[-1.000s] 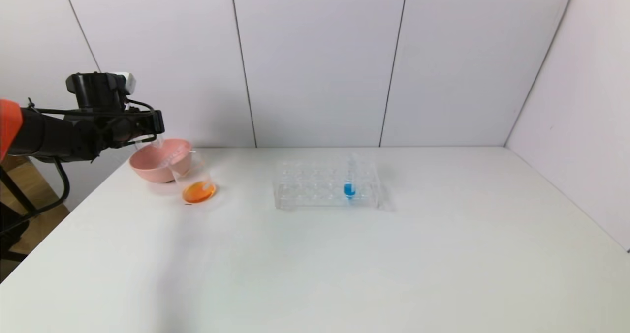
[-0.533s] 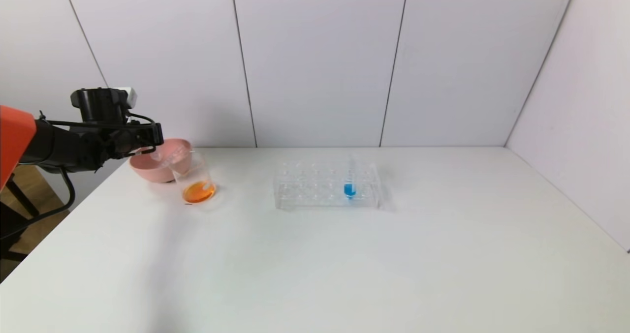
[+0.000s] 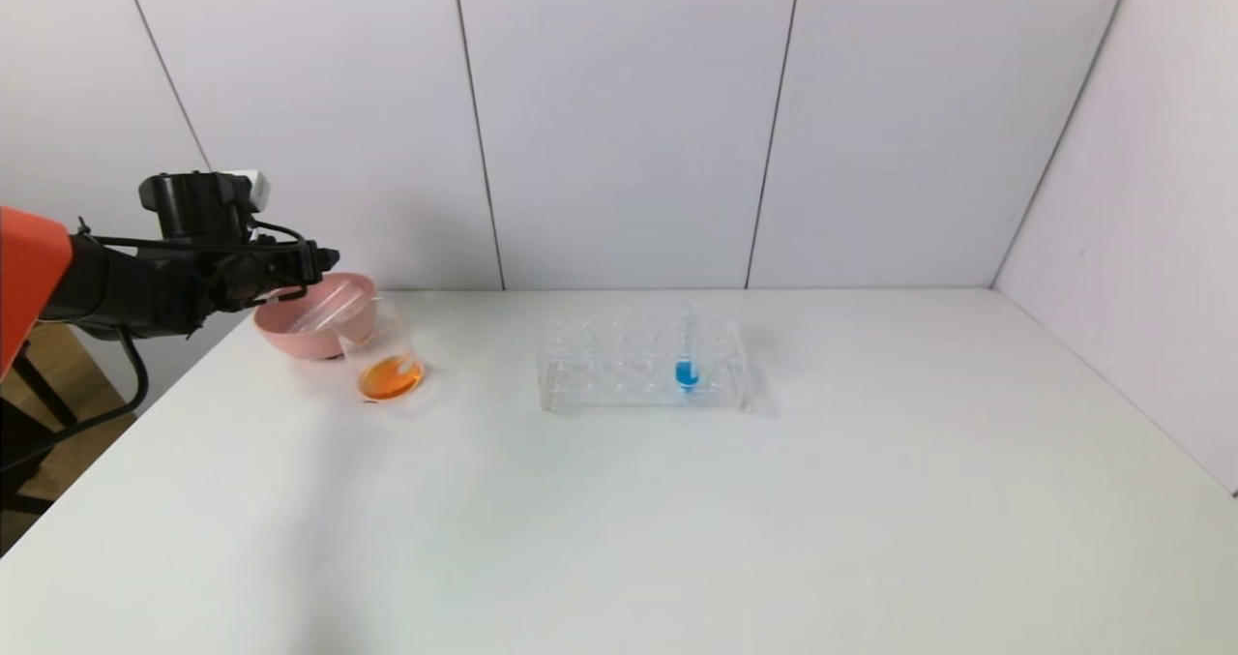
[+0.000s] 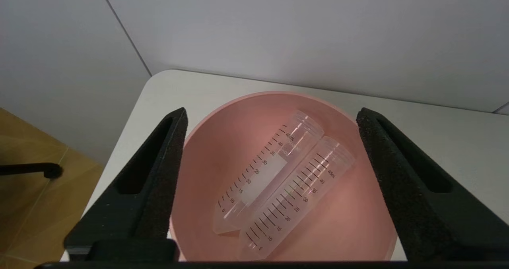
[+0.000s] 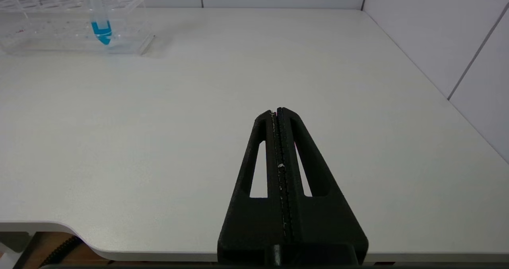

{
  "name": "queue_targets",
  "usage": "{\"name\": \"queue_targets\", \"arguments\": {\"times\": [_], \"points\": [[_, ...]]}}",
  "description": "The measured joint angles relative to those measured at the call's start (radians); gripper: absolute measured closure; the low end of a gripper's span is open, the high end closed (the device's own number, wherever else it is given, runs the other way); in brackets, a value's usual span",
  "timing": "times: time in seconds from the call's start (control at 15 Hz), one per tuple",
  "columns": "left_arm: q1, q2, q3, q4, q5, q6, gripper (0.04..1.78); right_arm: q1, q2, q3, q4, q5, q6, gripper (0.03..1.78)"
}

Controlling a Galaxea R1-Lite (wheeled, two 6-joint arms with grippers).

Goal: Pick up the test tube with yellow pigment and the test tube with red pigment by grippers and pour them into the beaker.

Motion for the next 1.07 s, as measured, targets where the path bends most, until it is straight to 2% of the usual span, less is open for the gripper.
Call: {"name": "queue_targets", "arguments": {"times": [0.2,0.53,0.8,1.07], "points": [[0.001,-0.037,0.028,0.000,-0.002,0.003,0.07,0.000,0.000,0.000,0.000,0.000,0.000,1.70],[-0.001,-0.222,0.127,0.003,-0.036,0.017,0.05,0.000,0.000,0.000,0.000,0.000,0.000,1.70],[-0.003,-0.468,0.241,0.009,-0.199,0.105,0.05,0.000,0.000,0.000,0.000,0.000,0.000,1.70],[-0.002,-0.775,0.403,0.015,-0.359,0.114,0.06,0.000,0.000,0.000,0.000,0.000,0.000,1.70]]}}
